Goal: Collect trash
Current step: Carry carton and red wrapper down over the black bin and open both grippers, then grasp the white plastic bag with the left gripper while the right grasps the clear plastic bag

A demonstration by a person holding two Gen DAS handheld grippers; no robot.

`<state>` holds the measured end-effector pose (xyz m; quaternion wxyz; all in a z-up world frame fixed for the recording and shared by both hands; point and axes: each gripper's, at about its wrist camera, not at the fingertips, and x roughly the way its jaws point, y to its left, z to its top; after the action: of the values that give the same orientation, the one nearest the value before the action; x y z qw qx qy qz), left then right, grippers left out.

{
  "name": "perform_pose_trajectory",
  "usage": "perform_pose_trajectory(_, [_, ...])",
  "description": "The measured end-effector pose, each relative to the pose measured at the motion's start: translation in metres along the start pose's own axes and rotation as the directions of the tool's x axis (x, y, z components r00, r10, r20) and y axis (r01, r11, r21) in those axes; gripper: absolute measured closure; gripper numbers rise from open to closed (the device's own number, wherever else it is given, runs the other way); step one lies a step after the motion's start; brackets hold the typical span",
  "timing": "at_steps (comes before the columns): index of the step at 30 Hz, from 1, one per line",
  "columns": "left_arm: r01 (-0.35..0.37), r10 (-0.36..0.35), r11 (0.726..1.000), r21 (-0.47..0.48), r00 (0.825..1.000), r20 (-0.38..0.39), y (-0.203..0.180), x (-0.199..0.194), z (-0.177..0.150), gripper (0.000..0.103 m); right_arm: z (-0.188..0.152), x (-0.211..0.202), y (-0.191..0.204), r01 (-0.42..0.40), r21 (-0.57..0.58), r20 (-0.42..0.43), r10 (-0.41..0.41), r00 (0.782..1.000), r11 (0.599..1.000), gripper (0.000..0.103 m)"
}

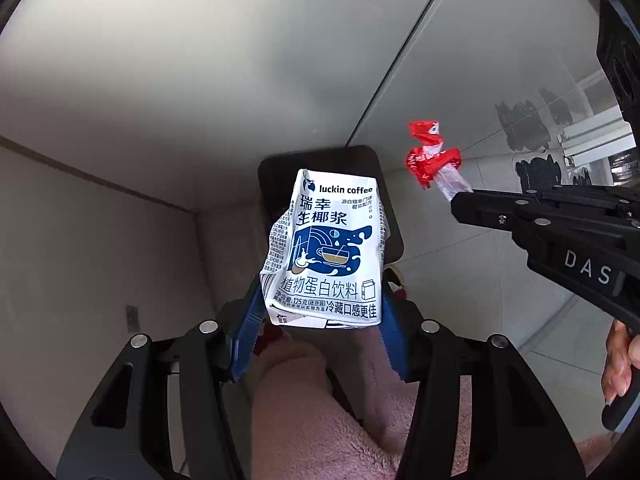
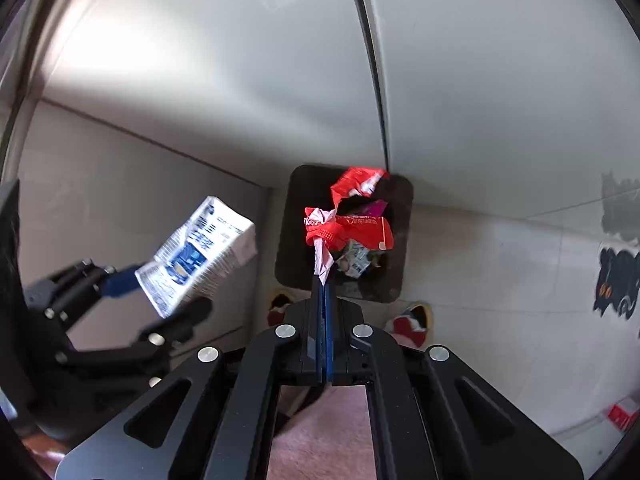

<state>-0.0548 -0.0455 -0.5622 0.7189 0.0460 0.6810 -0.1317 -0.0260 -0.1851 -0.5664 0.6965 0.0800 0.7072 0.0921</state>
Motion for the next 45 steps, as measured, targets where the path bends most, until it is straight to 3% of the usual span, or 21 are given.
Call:
perform_pose_trajectory(6, [0.011,-0.011,1.0,-0.007,0.999,-0.035,0.002,0.02,0.007,0.052,0.006,0.023,-0.004,-0.025,0.045,-0.039,0.027,0.999,0.999,0.101])
perform_pose_trajectory(15, [0.015,-0.015,1.0,-0.005,0.999,-0.046,0.002,0.025,0.017,0.051,0.013,0.024,-0.005,-0.012,0.053,-0.043,0.014,0.999,0.999,0.097])
perform_pose_trajectory(20, [0.009,-0.01,1.0,-0.009,0.999,-0.039,0.004,0.02,0.021,0.022,0.018,0.019,-0.004,0.022,0.073,-0.032,-0.02,0.999,0.997,0.094])
perform_pose_trajectory(21, [0.01,-0.01,1.0,-0.009,0.999,-0.033,0.004,0.018,0.021,0.021,0.018,0.018,-0.004,0.027,0.074,-0.029,-0.025,0.999,0.997,0.068])
perform_pose_trajectory(22, [0.007,-0.008,1.0,-0.009,1.0,-0.027,0.004,0.016,0.021,0.02,0.019,0.016,-0.004,0.028,0.077,-0.023,-0.026,0.999,0.997,0.028])
perform_pose_trajectory(26, [0.0,0.0,1.0,-0.001,1.0,-0.011,0.003,0.005,0.023,0.014,0.02,0.006,-0.003,0.05,0.076,0.003,-0.05,0.999,0.996,0.026])
perform_pose_trajectory(32, [0.004,-0.004,1.0,0.004,1.0,0.016,0.003,-0.018,0.026,0.013,0.024,-0.02,0.0,0.07,0.068,0.031,-0.072,0.997,0.995,0.019])
perform_pose_trajectory(37, [0.011,-0.013,1.0,0.024,0.997,0.072,-0.001,-0.06,0.021,0.009,0.016,-0.056,-0.002,0.072,0.068,0.085,-0.077,0.993,0.995,0.018])
perform_pose_trajectory(45, [-0.046,0.038,0.998,0.039,0.984,0.171,-0.002,-0.149,0.013,0.008,-0.001,-0.133,0.01,0.098,0.027,0.191,-0.102,0.976,0.995,0.01])
